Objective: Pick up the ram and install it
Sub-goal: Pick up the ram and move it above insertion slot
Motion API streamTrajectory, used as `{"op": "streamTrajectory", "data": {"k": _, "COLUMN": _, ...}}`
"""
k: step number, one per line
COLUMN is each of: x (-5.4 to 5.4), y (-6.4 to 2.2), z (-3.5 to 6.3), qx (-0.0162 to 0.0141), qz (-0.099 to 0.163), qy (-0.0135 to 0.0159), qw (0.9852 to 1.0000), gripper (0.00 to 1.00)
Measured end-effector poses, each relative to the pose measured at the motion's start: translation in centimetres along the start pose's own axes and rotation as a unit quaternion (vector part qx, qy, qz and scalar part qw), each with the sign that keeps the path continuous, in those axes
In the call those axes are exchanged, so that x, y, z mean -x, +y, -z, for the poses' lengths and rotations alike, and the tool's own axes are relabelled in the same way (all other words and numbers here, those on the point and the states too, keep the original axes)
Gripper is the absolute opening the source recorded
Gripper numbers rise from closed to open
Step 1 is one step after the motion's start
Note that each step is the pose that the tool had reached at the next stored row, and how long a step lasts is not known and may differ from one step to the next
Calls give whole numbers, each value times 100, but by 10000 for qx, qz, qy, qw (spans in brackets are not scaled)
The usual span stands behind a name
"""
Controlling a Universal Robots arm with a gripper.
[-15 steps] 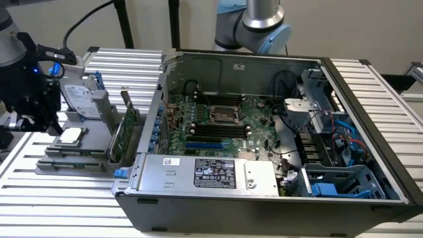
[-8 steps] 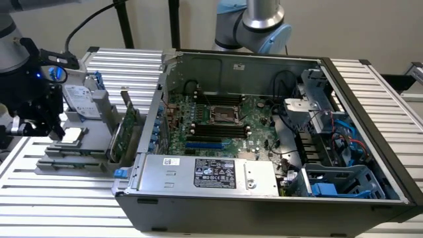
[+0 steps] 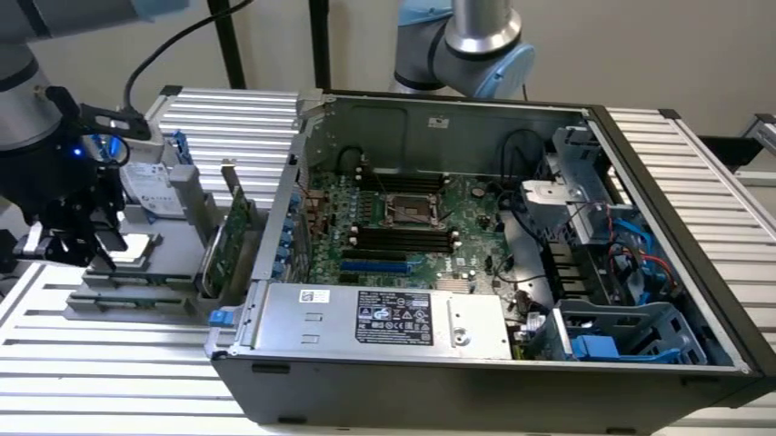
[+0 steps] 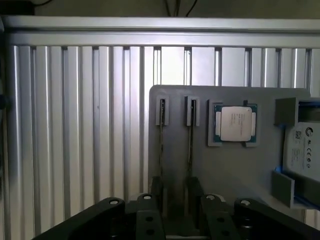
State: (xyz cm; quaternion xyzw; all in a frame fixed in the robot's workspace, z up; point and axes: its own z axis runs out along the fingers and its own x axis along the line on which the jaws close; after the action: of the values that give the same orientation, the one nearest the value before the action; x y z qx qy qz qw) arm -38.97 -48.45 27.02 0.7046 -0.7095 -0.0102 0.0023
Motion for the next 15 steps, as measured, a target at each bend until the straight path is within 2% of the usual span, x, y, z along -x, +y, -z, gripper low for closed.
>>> {"op": "streamTrajectory", "data": {"k": 15, "x": -35, "y": -16, "z": -272, "qx": 0, "qz": 0, "qy": 0, "qw": 10000, "gripper": 100}}
